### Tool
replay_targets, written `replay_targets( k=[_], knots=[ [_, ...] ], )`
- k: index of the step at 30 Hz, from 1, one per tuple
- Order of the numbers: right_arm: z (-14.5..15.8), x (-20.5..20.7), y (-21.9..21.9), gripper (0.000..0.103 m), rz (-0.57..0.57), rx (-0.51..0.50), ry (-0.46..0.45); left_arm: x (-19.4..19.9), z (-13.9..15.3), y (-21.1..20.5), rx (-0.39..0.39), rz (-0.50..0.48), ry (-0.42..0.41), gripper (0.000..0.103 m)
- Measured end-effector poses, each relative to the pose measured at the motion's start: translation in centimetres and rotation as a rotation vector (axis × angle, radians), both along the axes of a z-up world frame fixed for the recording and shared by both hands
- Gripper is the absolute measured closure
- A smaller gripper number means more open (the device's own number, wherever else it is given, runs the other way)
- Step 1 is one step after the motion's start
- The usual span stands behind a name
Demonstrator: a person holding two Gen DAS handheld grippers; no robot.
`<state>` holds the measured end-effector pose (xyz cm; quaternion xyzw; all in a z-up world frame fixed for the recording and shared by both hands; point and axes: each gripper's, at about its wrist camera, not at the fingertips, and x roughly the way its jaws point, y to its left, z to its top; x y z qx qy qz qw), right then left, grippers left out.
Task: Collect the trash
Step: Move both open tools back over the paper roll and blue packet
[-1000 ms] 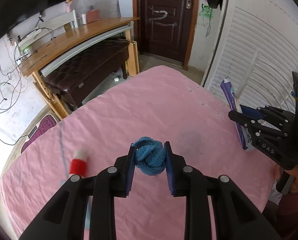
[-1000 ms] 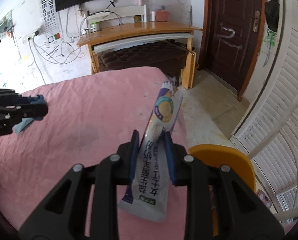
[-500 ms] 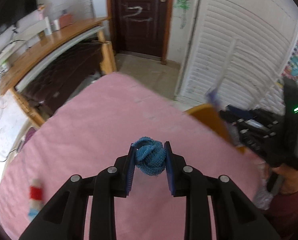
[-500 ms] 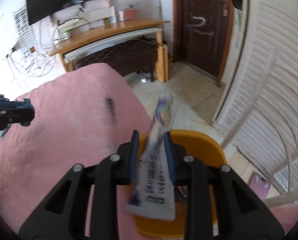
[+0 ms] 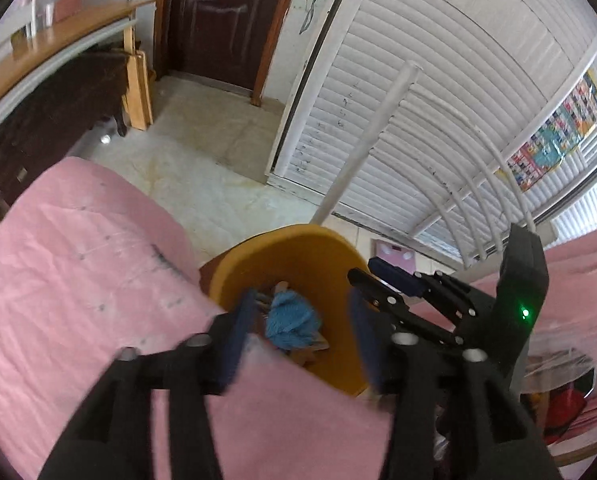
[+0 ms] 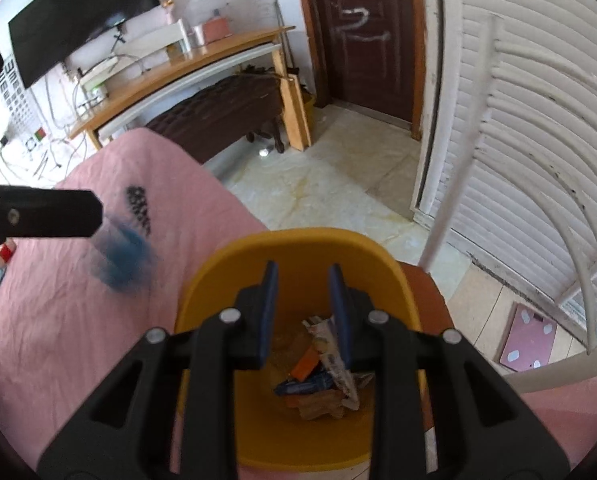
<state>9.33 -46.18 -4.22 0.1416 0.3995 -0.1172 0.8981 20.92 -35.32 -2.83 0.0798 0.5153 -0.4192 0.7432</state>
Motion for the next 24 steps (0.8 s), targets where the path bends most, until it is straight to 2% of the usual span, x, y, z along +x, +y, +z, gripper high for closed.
replay_targets(
  k=[1,6,10,17,20,24],
  knots=[
    [0.0,-0.3,-0.2,0.078,-0.007,0.003,-0.003,0.0,0.0,-0.1,-0.007,0.005,0.008,0.041],
    [0.4,-0.5,-0.4,0.078,-0.009,0.019,-0.026,-0.4,0.2,0.7,0.0,0.018,-0.02,0.041],
    [1.4,0.0,1.5,0.078,0.055,0.017,-0.056,0.1,1.1,3.2,0.005,0.058,-0.065,0.04],
    [3.8,3.6,8.2,0.078,0.231,-0.022,-0.078,1.8,3.3,12.0,0.019,0.208,-0.157,0.04],
    [5.0,5.0,11.5,0.059,0.32,-0.039,-0.091,2.9,3.9,15.8,0.04,0.271,-0.189,0.04],
    [6.3,5.9,16.1,0.057,0.426,-0.069,-0.099,4.3,4.2,20.9,0.079,0.353,-0.21,0.04]
  ],
)
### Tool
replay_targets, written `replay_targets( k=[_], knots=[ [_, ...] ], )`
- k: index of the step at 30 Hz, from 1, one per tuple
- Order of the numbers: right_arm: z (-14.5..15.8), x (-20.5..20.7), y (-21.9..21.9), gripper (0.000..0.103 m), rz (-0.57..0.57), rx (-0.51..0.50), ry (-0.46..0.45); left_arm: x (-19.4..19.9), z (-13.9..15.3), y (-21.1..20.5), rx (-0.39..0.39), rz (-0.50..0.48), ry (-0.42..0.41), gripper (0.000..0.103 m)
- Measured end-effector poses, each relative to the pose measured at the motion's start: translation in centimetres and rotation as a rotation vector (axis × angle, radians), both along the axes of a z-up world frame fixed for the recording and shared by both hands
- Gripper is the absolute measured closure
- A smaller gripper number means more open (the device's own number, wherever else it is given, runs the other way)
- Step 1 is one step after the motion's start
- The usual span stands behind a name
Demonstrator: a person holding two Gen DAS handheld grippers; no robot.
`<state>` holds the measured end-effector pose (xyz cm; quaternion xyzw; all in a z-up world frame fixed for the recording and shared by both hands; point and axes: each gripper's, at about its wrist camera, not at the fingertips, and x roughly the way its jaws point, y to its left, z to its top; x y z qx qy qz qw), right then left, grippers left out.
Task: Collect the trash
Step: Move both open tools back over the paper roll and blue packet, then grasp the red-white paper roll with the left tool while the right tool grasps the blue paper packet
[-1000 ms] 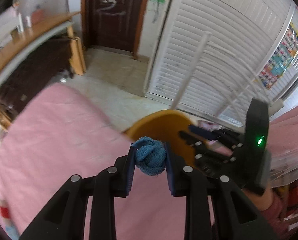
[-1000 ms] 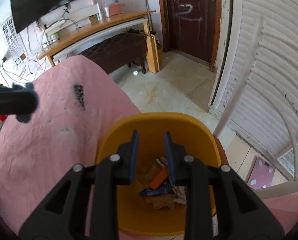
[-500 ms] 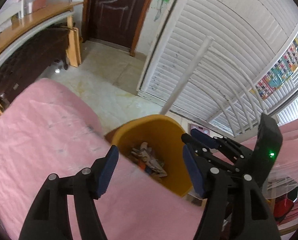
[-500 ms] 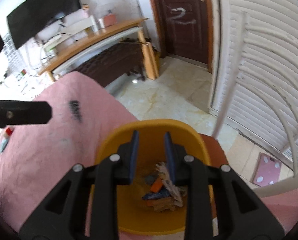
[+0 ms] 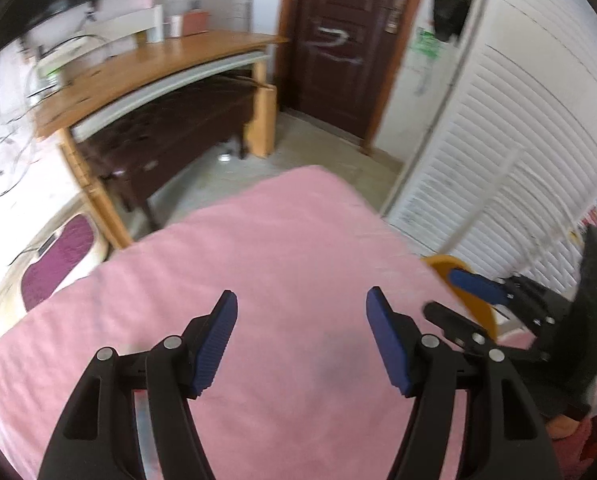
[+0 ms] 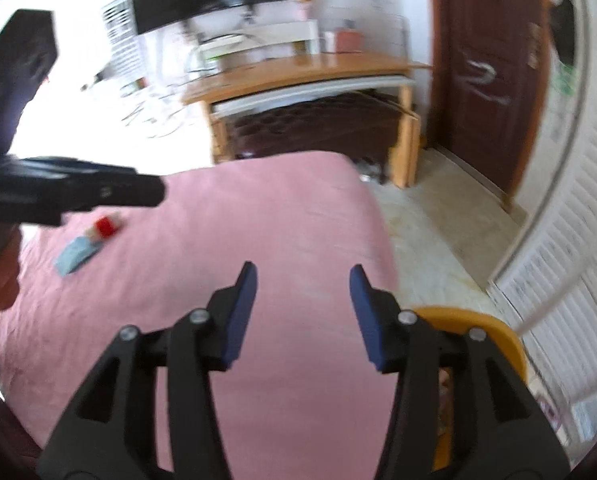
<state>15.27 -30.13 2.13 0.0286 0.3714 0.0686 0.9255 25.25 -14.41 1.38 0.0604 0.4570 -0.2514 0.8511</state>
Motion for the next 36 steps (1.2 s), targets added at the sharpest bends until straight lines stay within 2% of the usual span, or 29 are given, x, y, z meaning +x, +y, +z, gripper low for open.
replay_targets(
  k=[9,11,14,24,26,30,32,36],
  knots=[
    [0.5,0.1,7.5,0.051,0.167,-0.057,0.039,3.0,-1.8,7.6,0.109,0.11,-0.013,0.04],
    [0.5,0.1,8.7,0.05,0.2,-0.057,0.051,3.6,-2.4,8.3,0.122,0.115,0.001,0.04],
    [0.6,0.2,10.9,0.042,0.245,-0.065,0.062,4.6,-3.6,9.0,0.15,0.114,0.026,0.04],
    [0.5,-0.1,16.3,0.039,0.382,-0.104,0.09,4.5,-6.1,9.7,0.133,0.09,0.08,0.042],
    [0.4,-0.1,17.0,0.035,0.402,-0.112,0.095,4.6,-6.3,9.9,0.137,0.086,0.079,0.054],
    [0.3,-0.1,18.4,0.035,0.431,-0.121,0.106,4.2,-6.8,10.0,0.151,0.066,0.067,0.068],
    [0.2,0.0,18.9,0.035,0.438,-0.125,0.111,4.0,-6.8,9.9,0.155,0.054,0.051,0.084],
    [0.0,0.1,20.2,0.033,0.456,-0.135,0.125,3.9,-6.7,10.6,0.154,0.062,0.038,0.087]
  ],
)
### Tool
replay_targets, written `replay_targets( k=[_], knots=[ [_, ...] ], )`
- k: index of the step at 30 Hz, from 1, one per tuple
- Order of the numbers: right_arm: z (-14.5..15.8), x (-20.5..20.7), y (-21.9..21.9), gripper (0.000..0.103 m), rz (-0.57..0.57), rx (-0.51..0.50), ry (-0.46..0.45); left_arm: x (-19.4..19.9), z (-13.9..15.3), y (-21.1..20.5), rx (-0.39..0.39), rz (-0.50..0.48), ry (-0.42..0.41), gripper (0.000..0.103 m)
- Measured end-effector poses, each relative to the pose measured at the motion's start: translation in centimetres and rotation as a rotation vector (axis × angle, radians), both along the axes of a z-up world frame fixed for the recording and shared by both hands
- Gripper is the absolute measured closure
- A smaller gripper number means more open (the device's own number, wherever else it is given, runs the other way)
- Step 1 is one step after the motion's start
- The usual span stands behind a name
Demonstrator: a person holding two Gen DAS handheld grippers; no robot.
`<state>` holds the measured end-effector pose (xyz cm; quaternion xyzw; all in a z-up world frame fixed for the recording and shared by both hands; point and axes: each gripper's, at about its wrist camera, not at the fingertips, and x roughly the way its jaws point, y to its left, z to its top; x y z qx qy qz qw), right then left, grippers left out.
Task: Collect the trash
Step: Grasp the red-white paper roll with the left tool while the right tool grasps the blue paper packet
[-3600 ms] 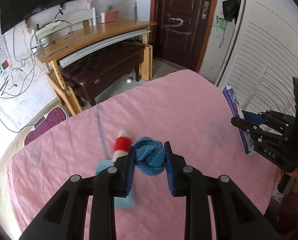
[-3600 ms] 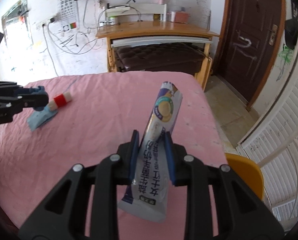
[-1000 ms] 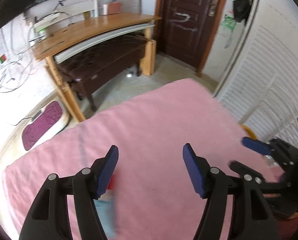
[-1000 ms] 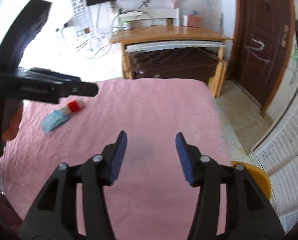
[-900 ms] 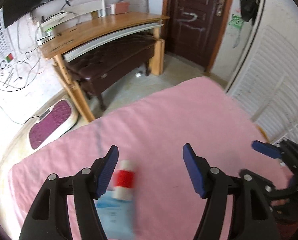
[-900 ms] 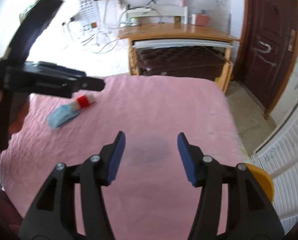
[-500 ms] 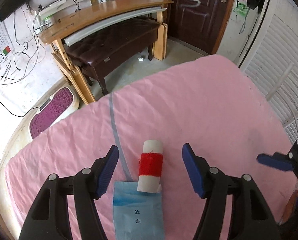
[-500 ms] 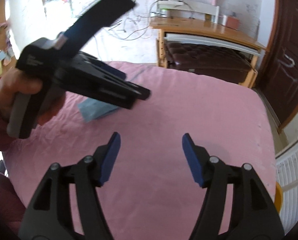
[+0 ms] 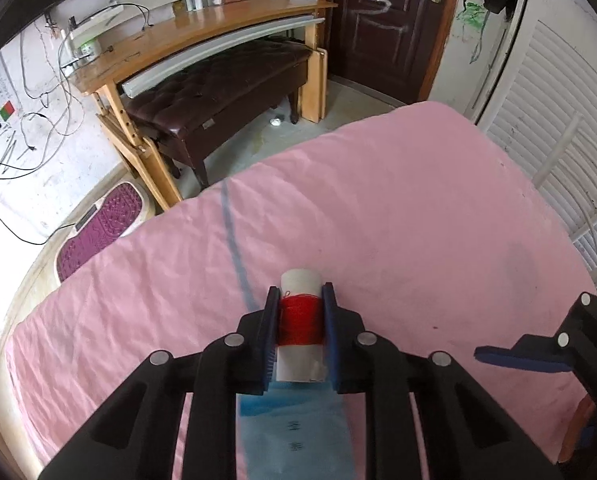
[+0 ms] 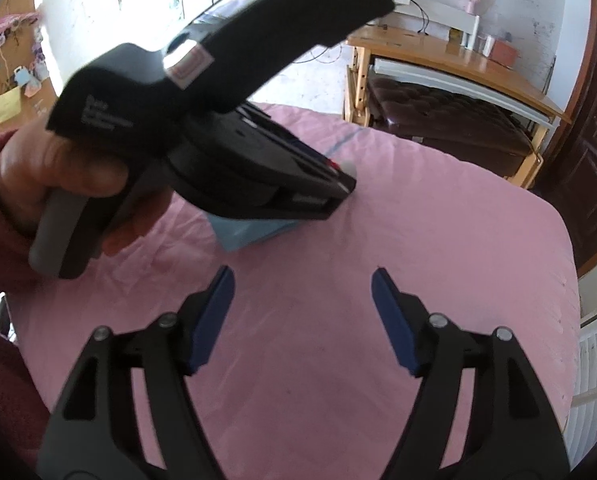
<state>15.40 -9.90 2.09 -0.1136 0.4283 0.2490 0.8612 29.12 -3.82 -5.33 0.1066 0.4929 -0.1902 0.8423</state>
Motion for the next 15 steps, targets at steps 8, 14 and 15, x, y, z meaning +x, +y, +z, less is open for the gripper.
replay_targets(
  k=[8,14,15],
  knots=[
    [-0.4,1.5,2.9,0.029,0.069,-0.01,0.017,0.7,1.7,4.2,-0.039,0.089,-0.022,0.087],
    [-0.8,3.3,4.9,0.024,0.094,-0.011,0.053,0.6,1.8,6.8,-0.034,0.133,-0.037,0.087],
    [-0.9,3.7,5.2,0.024,0.097,-0.006,0.061,0.5,1.8,7.0,-0.031,0.138,-0.041,0.087]
  ],
)
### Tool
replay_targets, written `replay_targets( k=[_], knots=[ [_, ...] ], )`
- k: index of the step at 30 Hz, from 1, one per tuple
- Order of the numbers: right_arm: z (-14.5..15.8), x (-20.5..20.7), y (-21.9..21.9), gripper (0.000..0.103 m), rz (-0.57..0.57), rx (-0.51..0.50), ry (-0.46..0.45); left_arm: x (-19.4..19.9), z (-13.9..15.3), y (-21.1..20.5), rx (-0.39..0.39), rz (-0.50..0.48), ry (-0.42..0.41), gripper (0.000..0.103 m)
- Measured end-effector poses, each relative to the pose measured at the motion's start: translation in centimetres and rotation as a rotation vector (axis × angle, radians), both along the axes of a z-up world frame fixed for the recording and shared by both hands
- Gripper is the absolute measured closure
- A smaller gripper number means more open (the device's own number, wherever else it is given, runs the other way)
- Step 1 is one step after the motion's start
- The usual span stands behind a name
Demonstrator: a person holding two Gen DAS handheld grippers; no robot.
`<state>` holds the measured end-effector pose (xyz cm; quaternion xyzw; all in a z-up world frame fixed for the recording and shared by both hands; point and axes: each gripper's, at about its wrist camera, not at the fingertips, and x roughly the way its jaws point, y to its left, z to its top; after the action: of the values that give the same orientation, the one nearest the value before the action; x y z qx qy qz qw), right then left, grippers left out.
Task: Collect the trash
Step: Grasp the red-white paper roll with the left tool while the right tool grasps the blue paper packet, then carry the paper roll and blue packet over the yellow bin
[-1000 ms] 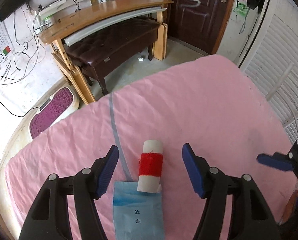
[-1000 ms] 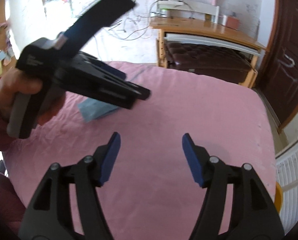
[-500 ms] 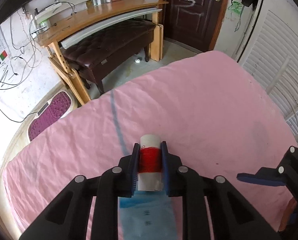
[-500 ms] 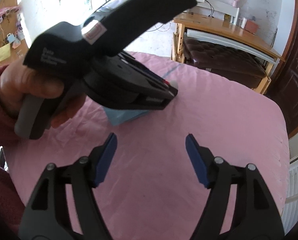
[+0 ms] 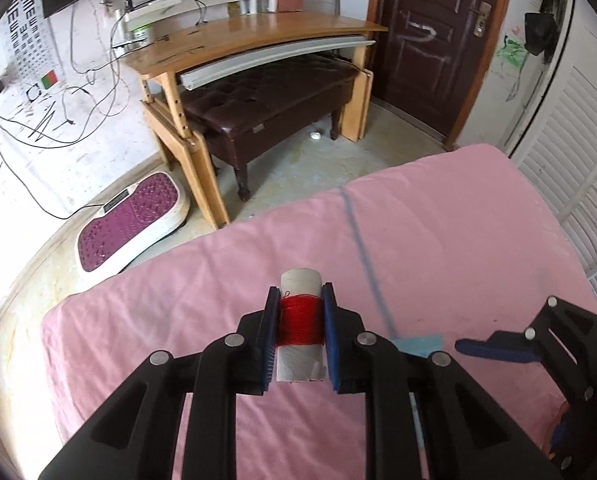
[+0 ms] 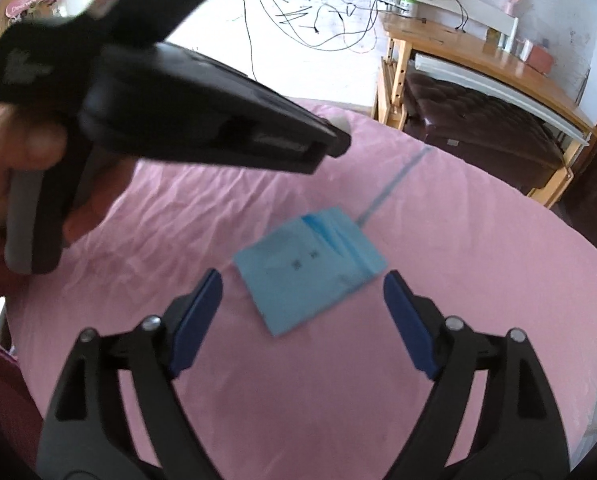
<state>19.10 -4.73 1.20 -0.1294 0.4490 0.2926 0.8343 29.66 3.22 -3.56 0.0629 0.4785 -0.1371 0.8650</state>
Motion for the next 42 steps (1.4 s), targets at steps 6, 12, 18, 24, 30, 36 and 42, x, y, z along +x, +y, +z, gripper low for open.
replay_targets(
  k=[6,12,18,24,30,36,42],
  knots=[
    [-0.8,2.1,1.3,0.015,-0.016,-0.014,0.023,0.1,-0.1,2.0,-0.001,0.03,-0.014,0.087],
    [-1.5,2.9,2.4,0.008,-0.029,-0.049,0.02,0.1,-0.4,3.0,-0.007,0.043,-0.017,0.087],
    [-1.3,3.1,1.6,0.037,-0.05,-0.049,0.008,-0.3,-0.5,2.6,0.004,0.032,-0.03,0.087],
    [-1.0,2.2,-0.4,0.053,-0.106,-0.052,-0.007,-1.0,-0.1,1.8,0.012,0.029,-0.044,0.087],
    [-0.6,1.4,-3.0,0.054,-0.167,-0.013,-0.007,-1.9,0.3,0.8,0.024,0.022,-0.055,0.087],
    [1.2,0.5,-8.0,0.054,-0.279,0.03,-0.065,-2.9,1.4,-2.1,0.034,-0.015,-0.08,0.087],
    [2.4,-1.1,-14.3,0.053,-0.409,0.057,-0.11,-3.8,2.7,-6.9,0.047,-0.094,-0.111,0.087]
  ],
)
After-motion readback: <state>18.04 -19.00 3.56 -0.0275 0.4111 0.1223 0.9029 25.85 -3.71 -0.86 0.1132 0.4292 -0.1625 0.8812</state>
